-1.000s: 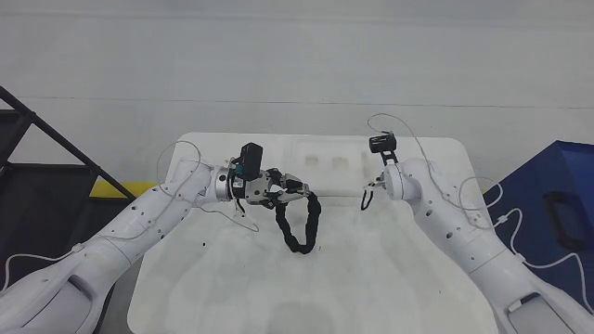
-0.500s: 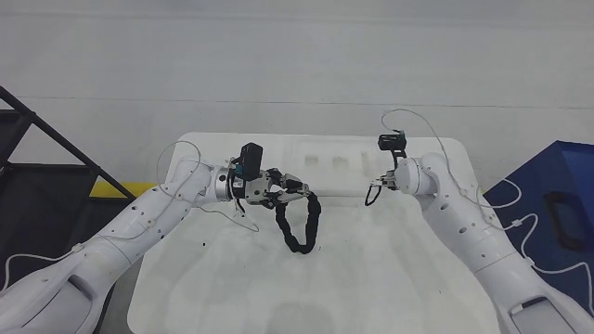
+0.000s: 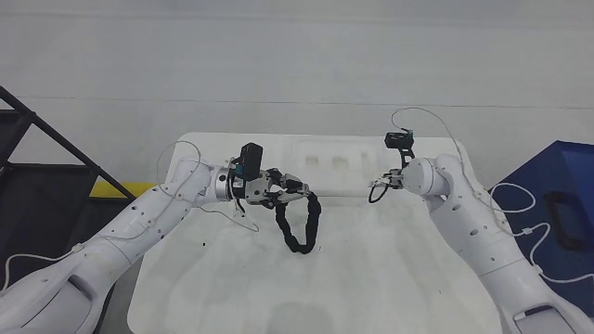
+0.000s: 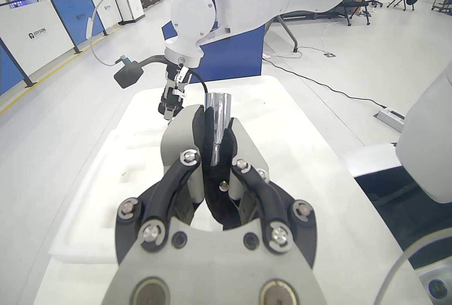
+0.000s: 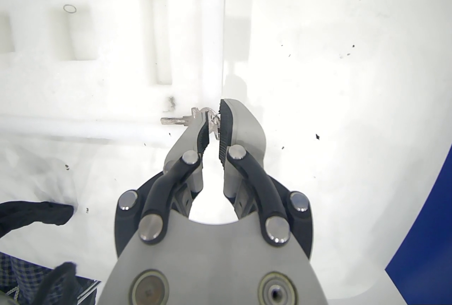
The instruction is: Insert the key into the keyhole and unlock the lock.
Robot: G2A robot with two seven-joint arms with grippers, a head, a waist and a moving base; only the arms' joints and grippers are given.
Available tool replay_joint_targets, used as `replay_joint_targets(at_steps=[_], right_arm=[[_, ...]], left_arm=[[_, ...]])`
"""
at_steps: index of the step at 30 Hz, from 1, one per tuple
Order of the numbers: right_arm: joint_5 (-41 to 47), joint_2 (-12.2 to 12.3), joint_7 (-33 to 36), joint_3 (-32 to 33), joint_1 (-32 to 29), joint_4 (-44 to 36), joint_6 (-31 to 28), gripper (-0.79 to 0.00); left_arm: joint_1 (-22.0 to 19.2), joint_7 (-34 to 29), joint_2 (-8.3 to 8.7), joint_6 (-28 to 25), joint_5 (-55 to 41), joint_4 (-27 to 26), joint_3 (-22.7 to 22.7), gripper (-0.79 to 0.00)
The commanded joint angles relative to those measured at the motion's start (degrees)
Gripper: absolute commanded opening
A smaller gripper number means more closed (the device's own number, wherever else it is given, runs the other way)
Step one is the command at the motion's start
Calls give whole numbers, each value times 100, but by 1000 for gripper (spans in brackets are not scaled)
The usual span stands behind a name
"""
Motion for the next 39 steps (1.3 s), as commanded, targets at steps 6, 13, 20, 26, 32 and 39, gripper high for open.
replay_joint_targets(at_steps=[6, 13, 20, 26, 32, 39], right_arm=[[349, 3, -73, 201, -49, 193, -252, -508], [714, -32, -210, 243, -30, 414, -709, -520], [755, -88, -257, 149, 91, 660, -757, -520], [754, -130, -279, 64, 150, 792, -815, -579], [685, -166, -284, -9, 214, 913, -757, -785], [501, -114, -238, 123, 175, 648, -683, -785]], left_arm=[[0, 0, 0, 0, 0, 0, 0, -785], [0, 0, 0, 0, 0, 0, 0, -785], [0, 0, 0, 0, 0, 0, 0, -785], [0, 0, 0, 0, 0, 0, 0, -785], [0, 0, 0, 0, 0, 0, 0, -785], [0, 0, 0, 0, 0, 0, 0, -785]])
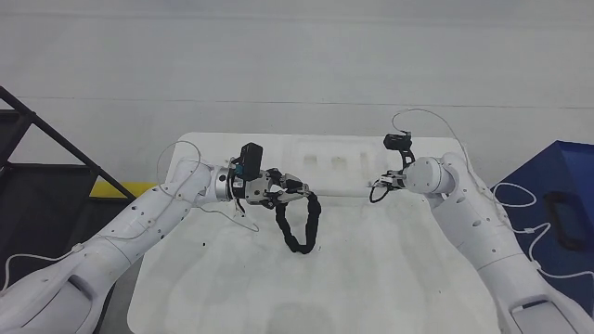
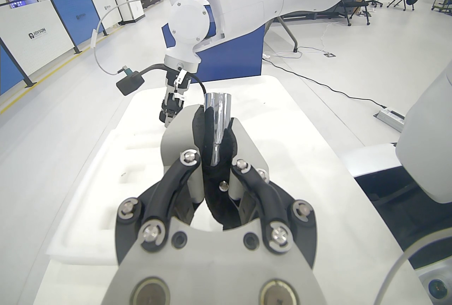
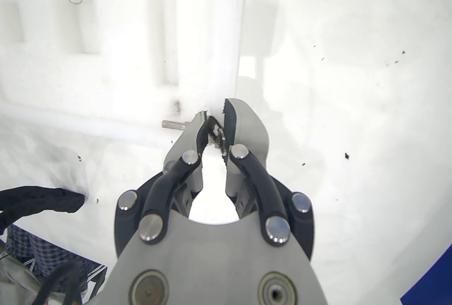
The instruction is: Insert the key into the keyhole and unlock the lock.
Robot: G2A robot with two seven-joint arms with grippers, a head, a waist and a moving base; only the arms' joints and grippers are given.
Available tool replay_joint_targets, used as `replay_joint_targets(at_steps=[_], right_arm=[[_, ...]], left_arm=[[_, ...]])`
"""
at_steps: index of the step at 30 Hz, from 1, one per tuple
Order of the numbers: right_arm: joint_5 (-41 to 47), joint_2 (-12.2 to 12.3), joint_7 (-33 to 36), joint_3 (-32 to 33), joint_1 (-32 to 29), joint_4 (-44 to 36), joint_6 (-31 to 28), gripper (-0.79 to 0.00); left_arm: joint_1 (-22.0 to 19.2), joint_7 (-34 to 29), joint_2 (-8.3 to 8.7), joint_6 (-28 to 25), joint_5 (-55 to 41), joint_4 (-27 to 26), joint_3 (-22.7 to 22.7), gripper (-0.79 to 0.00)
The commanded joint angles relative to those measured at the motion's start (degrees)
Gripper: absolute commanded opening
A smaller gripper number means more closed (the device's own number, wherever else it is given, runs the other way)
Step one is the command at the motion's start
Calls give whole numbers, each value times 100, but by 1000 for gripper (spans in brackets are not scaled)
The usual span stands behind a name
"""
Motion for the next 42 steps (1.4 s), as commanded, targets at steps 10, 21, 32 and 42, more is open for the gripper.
replay_joint_targets(at_steps=[10, 21, 32, 42], right_arm=[[-212, 141, 194, 364, -311, -862, 66, -785], [-838, 216, 160, 455, -573, -1703, 292, -785], [-799, 148, -133, 348, -585, -1698, 278, -785], [-838, -1, -316, 4, -311, -1222, 303, -785]], left_arm=[[0, 0, 0, 0, 0, 0, 0, -785], [0, 0, 0, 0, 0, 0, 0, -785], [0, 0, 0, 0, 0, 0, 0, -785], [0, 0, 0, 0, 0, 0, 0, -785]])
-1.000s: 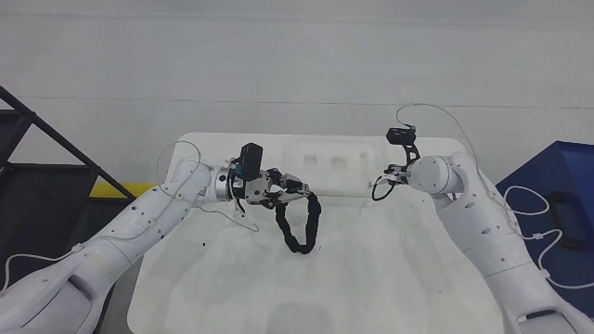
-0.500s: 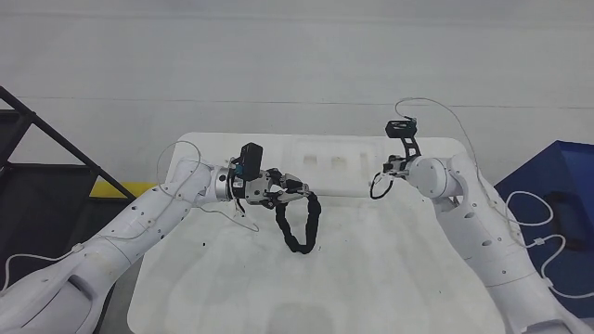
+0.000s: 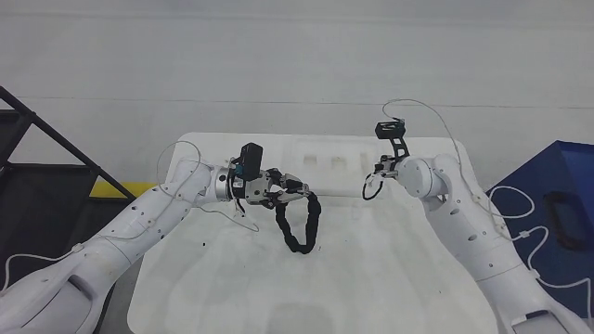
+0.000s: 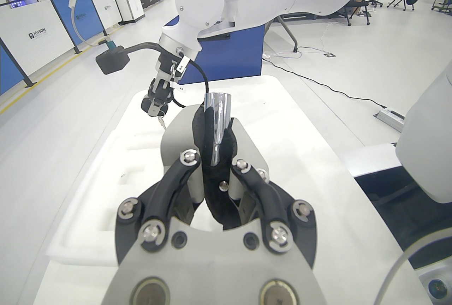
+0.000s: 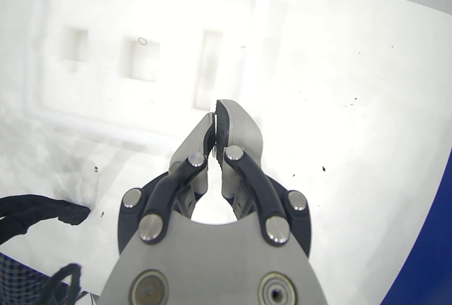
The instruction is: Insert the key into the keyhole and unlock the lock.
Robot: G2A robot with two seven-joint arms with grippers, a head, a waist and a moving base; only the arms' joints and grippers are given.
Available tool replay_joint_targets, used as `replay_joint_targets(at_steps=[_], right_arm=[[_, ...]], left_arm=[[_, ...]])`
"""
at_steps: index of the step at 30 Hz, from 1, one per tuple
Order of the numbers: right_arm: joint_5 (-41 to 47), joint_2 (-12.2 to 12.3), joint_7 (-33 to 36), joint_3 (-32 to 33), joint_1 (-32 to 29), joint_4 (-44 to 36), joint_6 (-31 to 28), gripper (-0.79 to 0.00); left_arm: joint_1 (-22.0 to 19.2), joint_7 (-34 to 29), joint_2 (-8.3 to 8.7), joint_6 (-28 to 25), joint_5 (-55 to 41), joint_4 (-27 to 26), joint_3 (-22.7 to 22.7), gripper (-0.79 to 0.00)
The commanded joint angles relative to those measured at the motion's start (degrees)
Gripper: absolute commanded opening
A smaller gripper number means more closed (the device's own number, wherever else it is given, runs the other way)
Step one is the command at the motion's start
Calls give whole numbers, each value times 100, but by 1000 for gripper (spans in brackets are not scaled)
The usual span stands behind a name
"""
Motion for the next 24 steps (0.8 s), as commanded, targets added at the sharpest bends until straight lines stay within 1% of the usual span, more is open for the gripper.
replay_joint_targets(at_steps=[1, 8, 24], right_arm=[[-23, -16, -19, -29, 32, 60, -6, -785], [-231, -72, -10, -138, 163, 279, 79, -785], [-213, -209, -105, -278, 281, 593, 29, -785]], left_arm=[[0, 0, 0, 0, 0, 0, 0, -785], [0, 0, 0, 0, 0, 0, 0, -785], [0, 0, 0, 0, 0, 0, 0, -785]])
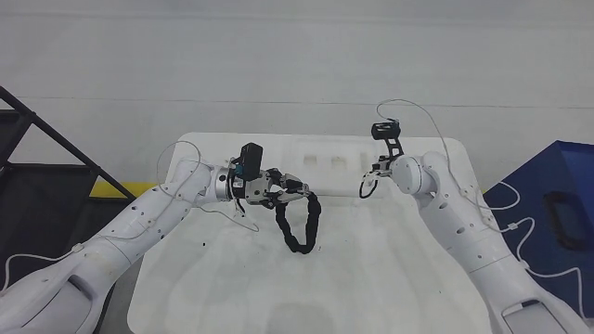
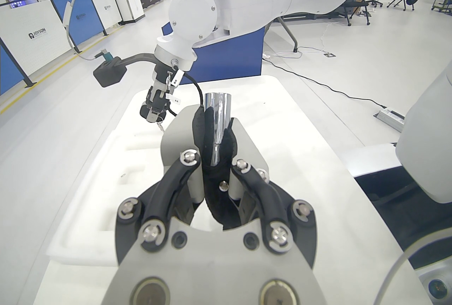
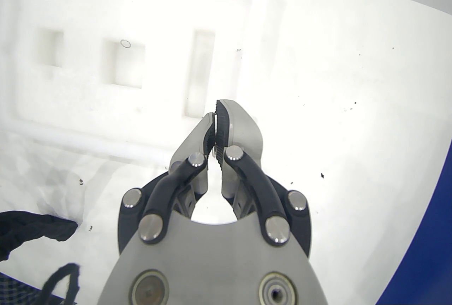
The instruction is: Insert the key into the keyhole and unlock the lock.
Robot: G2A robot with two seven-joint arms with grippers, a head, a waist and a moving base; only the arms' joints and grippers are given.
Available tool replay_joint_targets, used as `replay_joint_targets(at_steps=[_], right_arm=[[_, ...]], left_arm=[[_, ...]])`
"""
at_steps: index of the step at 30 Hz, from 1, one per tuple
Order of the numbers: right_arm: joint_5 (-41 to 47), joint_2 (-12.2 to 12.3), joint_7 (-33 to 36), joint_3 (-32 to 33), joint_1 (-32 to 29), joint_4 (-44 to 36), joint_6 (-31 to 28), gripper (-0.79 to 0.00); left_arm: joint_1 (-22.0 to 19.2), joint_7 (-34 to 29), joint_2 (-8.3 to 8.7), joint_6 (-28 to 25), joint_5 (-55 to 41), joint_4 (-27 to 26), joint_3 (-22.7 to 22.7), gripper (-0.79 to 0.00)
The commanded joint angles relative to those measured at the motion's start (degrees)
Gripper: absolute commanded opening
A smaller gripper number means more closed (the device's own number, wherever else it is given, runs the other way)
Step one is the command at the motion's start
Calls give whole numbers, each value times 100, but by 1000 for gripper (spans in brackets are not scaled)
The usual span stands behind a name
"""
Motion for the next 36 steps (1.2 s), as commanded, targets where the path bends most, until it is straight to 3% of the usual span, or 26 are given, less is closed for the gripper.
replay_joint_targets(at_steps=[1, 16, 20, 21, 36], right_arm=[[-92, -10, 38, -47, 13, 0, -53, -785], [-301, -101, 213, -192, -43, -3, -48, -770], [-259, -112, 314, -136, -28, 12, -30, -434], [-252, -113, 364, -117, -15, 16, -12, -409], [163, -186, 1156, 31, 195, 226, 233, -453]], left_arm=[[0, 0, 0, 0, 0, 0, 0, -785], [0, 0, 0, 0, 0, 0, 0, -785], [0, 0, 0, 0, 0, 0, 0, -785], [0, 0, 0, 0, 0, 0, 0, -785], [0, 0, 0, 0, 0, 0, 0, -785]])
